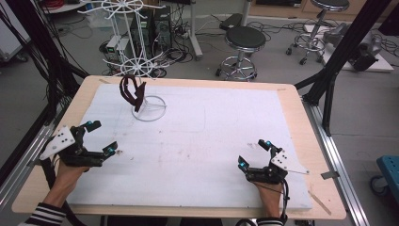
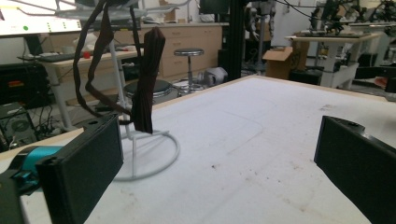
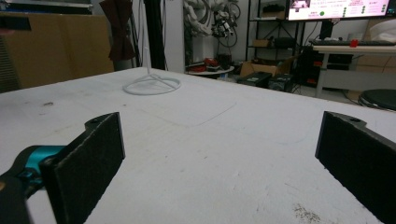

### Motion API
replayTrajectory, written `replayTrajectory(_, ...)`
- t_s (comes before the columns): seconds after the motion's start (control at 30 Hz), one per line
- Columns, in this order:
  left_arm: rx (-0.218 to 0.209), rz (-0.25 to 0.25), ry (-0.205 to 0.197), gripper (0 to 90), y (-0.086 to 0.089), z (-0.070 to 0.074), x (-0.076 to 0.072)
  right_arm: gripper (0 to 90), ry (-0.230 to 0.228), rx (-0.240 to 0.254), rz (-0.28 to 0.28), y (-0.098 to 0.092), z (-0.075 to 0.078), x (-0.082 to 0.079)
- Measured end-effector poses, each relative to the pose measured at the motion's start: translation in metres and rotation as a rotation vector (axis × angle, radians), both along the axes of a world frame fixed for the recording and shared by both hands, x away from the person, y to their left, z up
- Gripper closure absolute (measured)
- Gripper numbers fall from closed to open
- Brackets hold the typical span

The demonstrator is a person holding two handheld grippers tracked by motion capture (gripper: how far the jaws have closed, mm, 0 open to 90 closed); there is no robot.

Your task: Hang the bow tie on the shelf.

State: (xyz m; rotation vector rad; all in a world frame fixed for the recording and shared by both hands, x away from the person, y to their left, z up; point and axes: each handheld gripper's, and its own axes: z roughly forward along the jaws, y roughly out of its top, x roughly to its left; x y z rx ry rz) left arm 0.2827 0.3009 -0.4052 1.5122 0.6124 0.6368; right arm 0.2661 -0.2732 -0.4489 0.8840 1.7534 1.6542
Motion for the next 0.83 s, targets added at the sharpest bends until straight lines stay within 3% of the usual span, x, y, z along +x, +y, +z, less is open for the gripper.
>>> replayTrajectory(0.4,-0.022,0.090,-0.014,1.7,0.004,-0.047,-0.011,0.7,-0.002,0.002,0.007,0.000,0.000,-0.001)
replayTrajectory(0.47,-0.029,0.100,-0.035,1.7,0.004,-0.048,-0.013,0.7,-0.001,-0.002,0.013,0.001,-0.001,-0.001)
replayTrajectory(0.83,-0.061,0.132,-0.028,1.7,0.006,-0.049,-0.013,0.6,0.004,-0.010,0.012,0.002,-0.001,-0.001)
